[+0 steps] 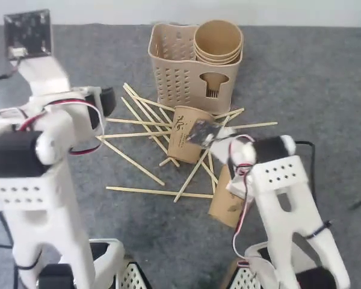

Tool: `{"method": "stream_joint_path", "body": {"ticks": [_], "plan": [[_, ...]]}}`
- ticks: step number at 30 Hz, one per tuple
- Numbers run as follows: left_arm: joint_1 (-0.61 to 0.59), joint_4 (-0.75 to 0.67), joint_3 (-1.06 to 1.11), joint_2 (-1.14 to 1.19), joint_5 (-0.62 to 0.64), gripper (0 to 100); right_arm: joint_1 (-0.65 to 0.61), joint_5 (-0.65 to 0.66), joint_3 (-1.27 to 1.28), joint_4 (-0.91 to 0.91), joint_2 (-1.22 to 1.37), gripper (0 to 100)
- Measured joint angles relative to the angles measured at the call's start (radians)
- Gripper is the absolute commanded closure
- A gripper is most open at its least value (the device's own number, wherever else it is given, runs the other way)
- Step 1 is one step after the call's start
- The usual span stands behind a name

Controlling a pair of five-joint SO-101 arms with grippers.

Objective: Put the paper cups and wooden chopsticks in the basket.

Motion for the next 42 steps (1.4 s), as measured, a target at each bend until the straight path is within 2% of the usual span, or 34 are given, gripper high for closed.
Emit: {"method": "stream_joint_path", "body": {"ticks": [4, 9, 15, 17, 19, 20, 22, 24, 32, 42], "plan": [[-0.034, -0.021, 0.092, 0.0, -0.028, 79, -0.034, 0.04, 0.0, 0.0, 0.035, 72.9], [-0.064, -0.026, 0.109, 0.0, -0.038, 79, -0.031, 0.074, -0.002, -0.003, 0.115, 73.2], [-0.049, -0.026, 0.109, 0.0, -0.038, 79, 0.037, 0.095, -0.017, -0.006, 0.189, 74.5], [-0.032, -0.026, 0.109, 0.0, -0.041, 79, 0.041, 0.098, -0.02, -0.006, 0.193, 82.3], [-0.028, -0.026, 0.109, 0.0, -0.041, 79, 0.041, 0.098, -0.02, -0.006, 0.193, 96.2], [-0.026, -0.026, 0.109, 0.0, -0.041, 79, 0.041, 0.098, -0.021, -0.006, 0.193, 99.8], [-0.02, -0.026, 0.109, 0.0, -0.041, 79, 0.048, 0.097, -0.043, -0.008, 0.193, 96.1], [-0.02, -0.026, 0.109, 0.0, -0.041, 79, 0.034, 0.098, -0.054, -0.011, 0.184, 99.6], [-0.023, -0.026, 0.118, 0.0, -0.041, 79, 0.023, 0.063, -0.077, -0.008, 0.173, 99.1], [-0.023, -0.026, 0.269, 0.0, -0.041, 79, 0.012, 0.043, -0.201, 0.13, -0.163, 99.1]]}}
